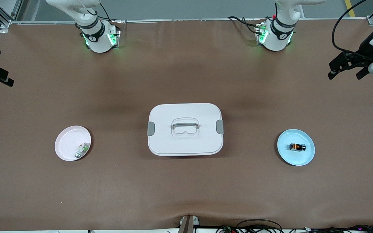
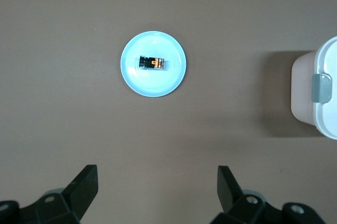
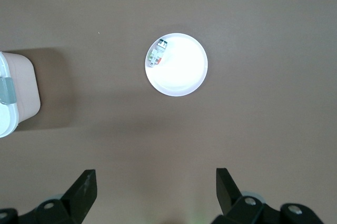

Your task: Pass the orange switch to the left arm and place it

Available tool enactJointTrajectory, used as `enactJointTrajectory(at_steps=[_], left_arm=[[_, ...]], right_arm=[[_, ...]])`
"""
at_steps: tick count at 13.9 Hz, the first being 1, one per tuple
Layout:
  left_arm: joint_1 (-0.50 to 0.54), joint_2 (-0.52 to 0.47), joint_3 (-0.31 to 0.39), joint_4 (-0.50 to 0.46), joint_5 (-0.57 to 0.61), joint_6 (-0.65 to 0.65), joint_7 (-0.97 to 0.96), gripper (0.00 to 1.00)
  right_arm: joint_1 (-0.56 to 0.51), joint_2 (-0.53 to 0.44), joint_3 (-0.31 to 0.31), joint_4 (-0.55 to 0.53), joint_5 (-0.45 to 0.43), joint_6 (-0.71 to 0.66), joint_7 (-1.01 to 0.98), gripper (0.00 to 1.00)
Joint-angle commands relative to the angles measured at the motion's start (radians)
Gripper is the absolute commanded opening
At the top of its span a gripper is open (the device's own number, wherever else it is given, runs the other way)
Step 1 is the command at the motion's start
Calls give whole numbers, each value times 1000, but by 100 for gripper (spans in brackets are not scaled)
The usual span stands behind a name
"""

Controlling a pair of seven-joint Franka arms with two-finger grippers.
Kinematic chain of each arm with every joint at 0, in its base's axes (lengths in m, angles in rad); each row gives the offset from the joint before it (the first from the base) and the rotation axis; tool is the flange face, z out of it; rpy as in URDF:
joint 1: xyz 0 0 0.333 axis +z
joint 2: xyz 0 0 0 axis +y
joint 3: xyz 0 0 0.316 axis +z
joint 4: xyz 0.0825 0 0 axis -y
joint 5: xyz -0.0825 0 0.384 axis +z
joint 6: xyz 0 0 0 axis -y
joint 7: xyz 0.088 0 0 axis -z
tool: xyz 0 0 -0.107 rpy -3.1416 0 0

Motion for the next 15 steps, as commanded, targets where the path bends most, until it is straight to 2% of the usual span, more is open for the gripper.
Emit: enactJointTrajectory(at_steps=[1,3,6,8,15], left_arm=[[7,112,4,168,-5,-164,43,100],[7,172,4,231,-6,-197,33,100],[6,220,2,243,-11,-184,17,100],[6,223,4,239,-8,-121,13,100],[4,226,-3,245,-5,-102,-29,100]], right_arm=[[-7,1,4,14,-4,-11,-9,100],[-7,1,4,14,-4,-11,-9,100],[-8,1,4,14,-5,-11,-9,100],[-7,1,4,14,-5,-11,-9,100],[-7,1,4,14,-6,-13,-9,100]])
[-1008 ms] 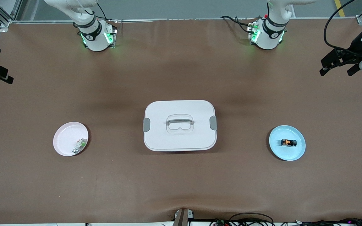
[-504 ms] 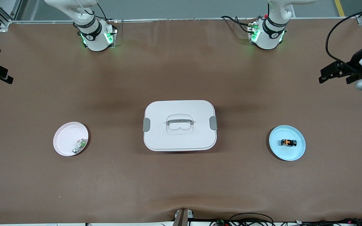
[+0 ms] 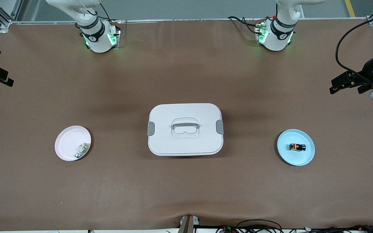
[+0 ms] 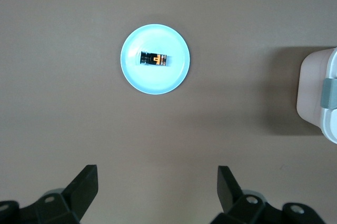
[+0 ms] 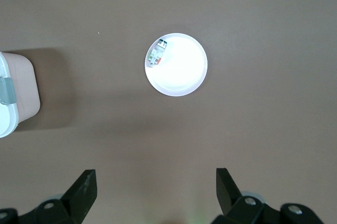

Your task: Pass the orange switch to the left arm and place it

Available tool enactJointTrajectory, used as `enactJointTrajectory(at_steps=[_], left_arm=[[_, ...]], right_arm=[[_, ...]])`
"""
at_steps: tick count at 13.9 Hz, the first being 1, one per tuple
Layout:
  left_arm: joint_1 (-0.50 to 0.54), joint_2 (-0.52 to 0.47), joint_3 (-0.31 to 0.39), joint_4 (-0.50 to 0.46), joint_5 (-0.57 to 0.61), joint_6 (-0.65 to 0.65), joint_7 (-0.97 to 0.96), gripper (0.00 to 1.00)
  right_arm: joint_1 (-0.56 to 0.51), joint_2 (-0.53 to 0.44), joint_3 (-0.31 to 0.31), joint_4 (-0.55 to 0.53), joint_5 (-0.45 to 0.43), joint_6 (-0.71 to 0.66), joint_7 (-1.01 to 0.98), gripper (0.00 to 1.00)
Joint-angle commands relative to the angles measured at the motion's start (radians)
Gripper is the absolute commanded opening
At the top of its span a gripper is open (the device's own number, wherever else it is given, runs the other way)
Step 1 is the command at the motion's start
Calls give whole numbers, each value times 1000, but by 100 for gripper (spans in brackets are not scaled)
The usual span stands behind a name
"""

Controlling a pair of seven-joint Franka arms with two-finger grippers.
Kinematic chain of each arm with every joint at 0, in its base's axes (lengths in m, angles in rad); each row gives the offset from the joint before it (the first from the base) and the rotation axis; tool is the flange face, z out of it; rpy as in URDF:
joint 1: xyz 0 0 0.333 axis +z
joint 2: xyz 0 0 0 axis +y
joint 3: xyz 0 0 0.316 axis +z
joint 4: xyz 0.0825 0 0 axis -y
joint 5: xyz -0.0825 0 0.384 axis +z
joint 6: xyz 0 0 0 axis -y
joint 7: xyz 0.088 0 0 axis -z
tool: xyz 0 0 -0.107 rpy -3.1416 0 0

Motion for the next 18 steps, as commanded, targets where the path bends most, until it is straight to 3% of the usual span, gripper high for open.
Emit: enactJointTrajectory(at_steps=[1,18], left_arm=[[-2,1,-2,22,-2,2,-9,100],[0,19,2,34,4,-6,-7,100]], right_arm=[[-5,1,5,14,-5,-13,-9,100],[-6,1,5,14,-5,-13,-9,100]])
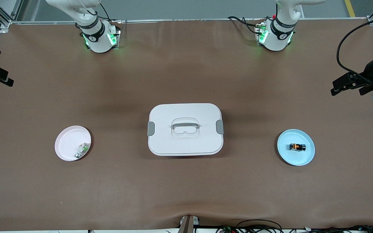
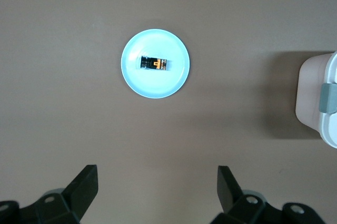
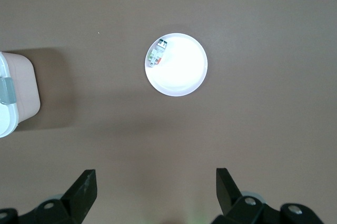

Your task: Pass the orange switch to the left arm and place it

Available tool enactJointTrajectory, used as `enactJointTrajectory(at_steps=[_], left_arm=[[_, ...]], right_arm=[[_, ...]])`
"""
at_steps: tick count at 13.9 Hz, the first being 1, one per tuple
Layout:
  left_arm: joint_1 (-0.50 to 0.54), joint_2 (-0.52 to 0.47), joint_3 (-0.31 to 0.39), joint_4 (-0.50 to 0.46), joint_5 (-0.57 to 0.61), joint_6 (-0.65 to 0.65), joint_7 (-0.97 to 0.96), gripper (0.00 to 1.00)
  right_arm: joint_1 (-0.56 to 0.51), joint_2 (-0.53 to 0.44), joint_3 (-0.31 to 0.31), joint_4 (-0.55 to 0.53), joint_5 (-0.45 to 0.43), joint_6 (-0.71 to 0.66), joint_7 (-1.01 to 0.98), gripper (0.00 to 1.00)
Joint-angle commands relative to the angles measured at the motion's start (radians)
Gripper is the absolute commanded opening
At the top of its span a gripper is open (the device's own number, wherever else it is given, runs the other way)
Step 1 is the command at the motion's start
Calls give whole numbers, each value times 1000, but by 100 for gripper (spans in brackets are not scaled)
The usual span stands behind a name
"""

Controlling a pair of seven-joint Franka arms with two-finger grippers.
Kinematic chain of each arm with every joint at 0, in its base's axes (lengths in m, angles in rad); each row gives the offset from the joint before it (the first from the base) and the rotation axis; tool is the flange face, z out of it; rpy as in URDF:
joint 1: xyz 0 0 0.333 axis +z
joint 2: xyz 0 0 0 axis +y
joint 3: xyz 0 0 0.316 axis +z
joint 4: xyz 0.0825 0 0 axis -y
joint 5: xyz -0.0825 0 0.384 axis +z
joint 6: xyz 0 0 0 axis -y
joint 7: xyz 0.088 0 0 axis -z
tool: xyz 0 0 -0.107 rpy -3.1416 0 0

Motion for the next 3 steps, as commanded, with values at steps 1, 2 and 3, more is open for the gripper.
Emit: enactJointTrajectory(at_steps=[1,2,3], left_arm=[[-1,4,1,12,4,-7,-7,100],[-1,4,0,12,4,-7,-7,100],[-1,4,0,12,4,-7,-7,100]], right_arm=[[-7,1,5,14,-5,-11,-8,100],[-7,1,5,14,-5,-13,-8,100],[-7,1,5,14,-5,-11,-8,100]])
